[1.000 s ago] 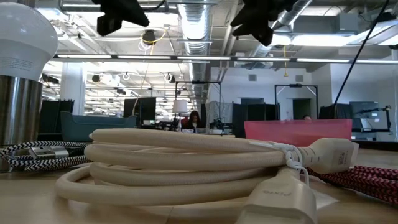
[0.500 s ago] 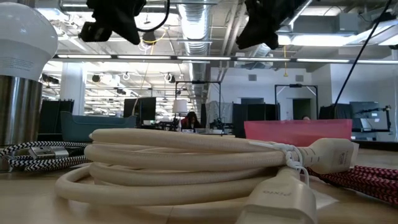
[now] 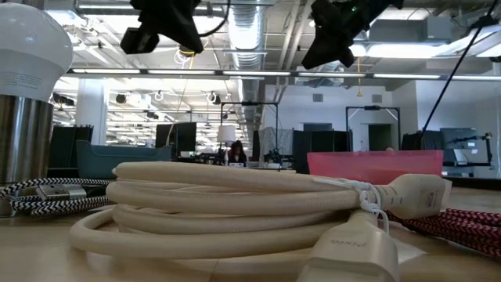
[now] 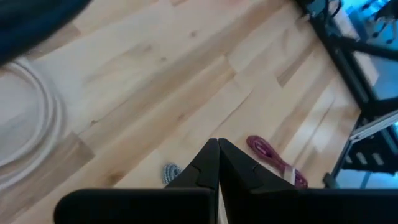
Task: Pick & Place USB Port
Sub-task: Put the white black charger cable into blue bin
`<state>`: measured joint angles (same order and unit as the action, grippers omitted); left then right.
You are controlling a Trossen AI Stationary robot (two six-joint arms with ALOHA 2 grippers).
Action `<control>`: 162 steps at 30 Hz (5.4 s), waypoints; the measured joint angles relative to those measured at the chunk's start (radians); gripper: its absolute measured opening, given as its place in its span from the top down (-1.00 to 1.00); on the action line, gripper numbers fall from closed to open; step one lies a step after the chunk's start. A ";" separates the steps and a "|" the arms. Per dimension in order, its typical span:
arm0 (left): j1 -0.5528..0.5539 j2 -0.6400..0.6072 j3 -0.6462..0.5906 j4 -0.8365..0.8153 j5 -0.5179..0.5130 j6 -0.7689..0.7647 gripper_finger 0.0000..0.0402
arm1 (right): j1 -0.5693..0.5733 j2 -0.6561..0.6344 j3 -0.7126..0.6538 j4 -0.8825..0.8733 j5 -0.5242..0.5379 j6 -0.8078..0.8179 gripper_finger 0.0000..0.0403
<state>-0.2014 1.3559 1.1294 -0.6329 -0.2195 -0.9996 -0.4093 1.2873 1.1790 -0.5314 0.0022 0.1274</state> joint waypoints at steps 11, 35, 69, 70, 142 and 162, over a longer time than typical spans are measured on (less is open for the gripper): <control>-0.063 0.189 0.200 -0.325 0.034 -0.182 0.99 | -0.003 0.001 -0.006 -0.009 0.000 0.027 0.66; -0.113 0.473 0.463 -0.473 0.153 -0.474 0.99 | -0.119 0.010 -0.006 -0.101 -0.001 -0.060 0.66; -0.082 0.471 0.462 -0.446 0.160 -0.635 0.88 | -0.256 0.010 -0.006 -0.143 -0.001 -0.111 0.66; -0.082 0.473 0.461 -0.446 0.159 -0.635 0.84 | -0.256 0.010 -0.006 -0.143 -0.001 -0.111 0.66; -0.102 0.628 0.151 -0.062 0.243 -0.605 0.11 | -0.261 0.010 -0.006 -0.165 -0.001 -0.138 0.66; -0.101 0.583 0.148 -0.012 0.212 -0.551 0.92 | -0.261 0.010 -0.006 -0.165 -0.001 -0.138 0.66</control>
<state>-0.3028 1.9394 1.2778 -0.6446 -0.0077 -1.5510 -0.6702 1.2972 1.1725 -0.6959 0.0014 -0.0105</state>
